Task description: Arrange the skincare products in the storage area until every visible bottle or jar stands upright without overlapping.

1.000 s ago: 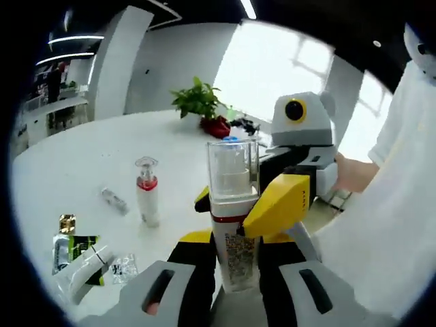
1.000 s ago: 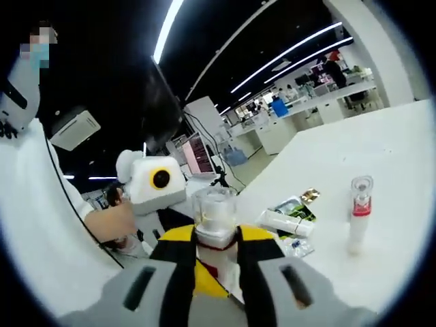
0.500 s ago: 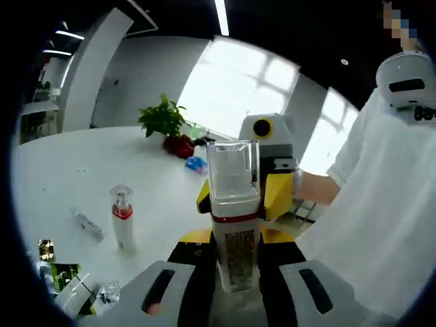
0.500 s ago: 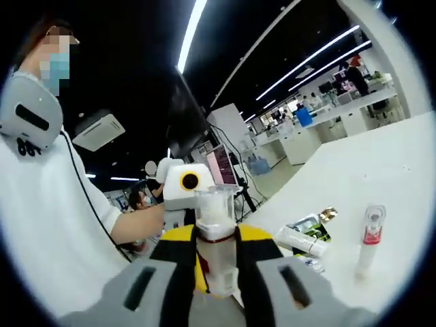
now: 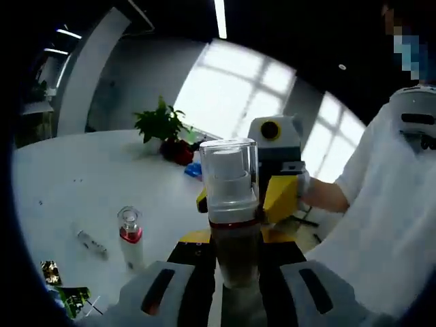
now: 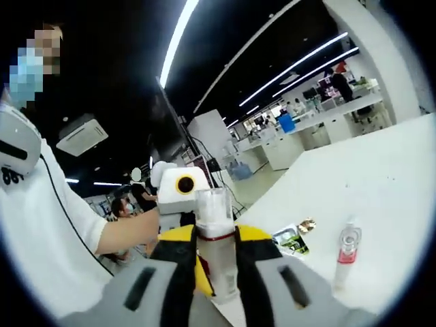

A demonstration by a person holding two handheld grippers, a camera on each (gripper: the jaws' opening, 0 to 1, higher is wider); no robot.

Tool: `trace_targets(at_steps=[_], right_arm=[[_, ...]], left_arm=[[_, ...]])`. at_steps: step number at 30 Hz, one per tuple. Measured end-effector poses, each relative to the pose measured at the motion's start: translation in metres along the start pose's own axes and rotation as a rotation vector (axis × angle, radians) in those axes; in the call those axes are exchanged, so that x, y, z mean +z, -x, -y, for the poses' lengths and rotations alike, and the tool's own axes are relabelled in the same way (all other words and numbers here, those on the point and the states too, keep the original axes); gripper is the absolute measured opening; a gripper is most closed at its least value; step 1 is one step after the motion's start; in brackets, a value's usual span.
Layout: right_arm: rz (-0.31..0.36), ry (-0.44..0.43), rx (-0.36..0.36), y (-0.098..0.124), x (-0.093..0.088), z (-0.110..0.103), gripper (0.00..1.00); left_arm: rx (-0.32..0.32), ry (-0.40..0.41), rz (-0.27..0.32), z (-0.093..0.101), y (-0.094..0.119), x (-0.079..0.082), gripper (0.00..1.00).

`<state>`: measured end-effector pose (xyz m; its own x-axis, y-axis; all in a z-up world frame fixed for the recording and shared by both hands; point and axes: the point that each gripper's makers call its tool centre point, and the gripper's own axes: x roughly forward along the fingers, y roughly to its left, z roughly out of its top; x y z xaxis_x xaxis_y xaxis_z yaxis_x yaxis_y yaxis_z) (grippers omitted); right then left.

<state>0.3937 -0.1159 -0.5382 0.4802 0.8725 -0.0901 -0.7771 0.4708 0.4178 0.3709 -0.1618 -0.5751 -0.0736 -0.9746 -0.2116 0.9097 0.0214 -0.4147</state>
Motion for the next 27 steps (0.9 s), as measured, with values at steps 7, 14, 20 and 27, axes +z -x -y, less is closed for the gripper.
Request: trace_targets(at_steps=[7,14,20,27], right_arm=[[-0.034,0.078,-0.081,0.001,-0.02,0.015,0.21],[-0.089,0.157,-0.167,0.007,-0.048,0.038,0.21],[-0.13,0.243,-0.223,0.014,-0.07,0.063,0.21],[-0.196,0.29,-0.248,0.018,-0.099,0.092,0.21]], left_arm=[[0.051,-0.064,-0.109,-0.017,-0.01,-0.022,0.19],[0.114,-0.156,-0.237,-0.04,-0.026,-0.053,0.2],[0.17,-0.272,-0.3,-0.064,-0.043,-0.074,0.2],[0.234,-0.316,-0.341,-0.09,-0.06,-0.1,0.2]])
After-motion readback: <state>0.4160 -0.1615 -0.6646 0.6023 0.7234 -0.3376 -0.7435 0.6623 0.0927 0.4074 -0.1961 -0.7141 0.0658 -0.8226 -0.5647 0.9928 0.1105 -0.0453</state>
